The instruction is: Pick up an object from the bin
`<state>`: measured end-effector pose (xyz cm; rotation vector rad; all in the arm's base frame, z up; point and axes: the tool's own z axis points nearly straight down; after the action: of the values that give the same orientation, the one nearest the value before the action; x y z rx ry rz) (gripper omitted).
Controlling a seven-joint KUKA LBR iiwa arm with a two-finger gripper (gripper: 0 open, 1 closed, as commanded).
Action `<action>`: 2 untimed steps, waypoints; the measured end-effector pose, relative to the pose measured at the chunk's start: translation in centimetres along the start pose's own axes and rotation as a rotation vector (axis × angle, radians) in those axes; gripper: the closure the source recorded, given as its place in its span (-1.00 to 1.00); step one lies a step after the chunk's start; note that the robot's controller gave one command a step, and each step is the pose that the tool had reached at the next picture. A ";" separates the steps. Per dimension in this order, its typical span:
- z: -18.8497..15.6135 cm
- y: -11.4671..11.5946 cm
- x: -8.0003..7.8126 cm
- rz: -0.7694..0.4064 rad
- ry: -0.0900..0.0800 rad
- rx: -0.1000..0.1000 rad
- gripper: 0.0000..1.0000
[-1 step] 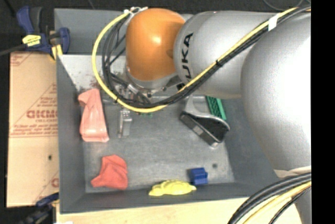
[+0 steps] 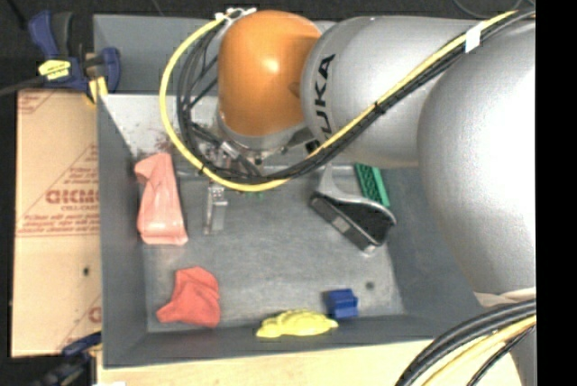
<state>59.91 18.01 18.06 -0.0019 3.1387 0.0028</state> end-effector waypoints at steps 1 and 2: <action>2.9 1.4 -0.6 0.024 -0.005 -0.001 -1.00; 4.6 0.8 0.7 0.006 0.010 0.003 -1.00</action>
Offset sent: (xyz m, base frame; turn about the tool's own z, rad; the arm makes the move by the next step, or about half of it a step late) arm -0.0184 -0.0115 -0.0038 -0.0402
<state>59.26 18.85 13.43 0.0079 3.1486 -0.0021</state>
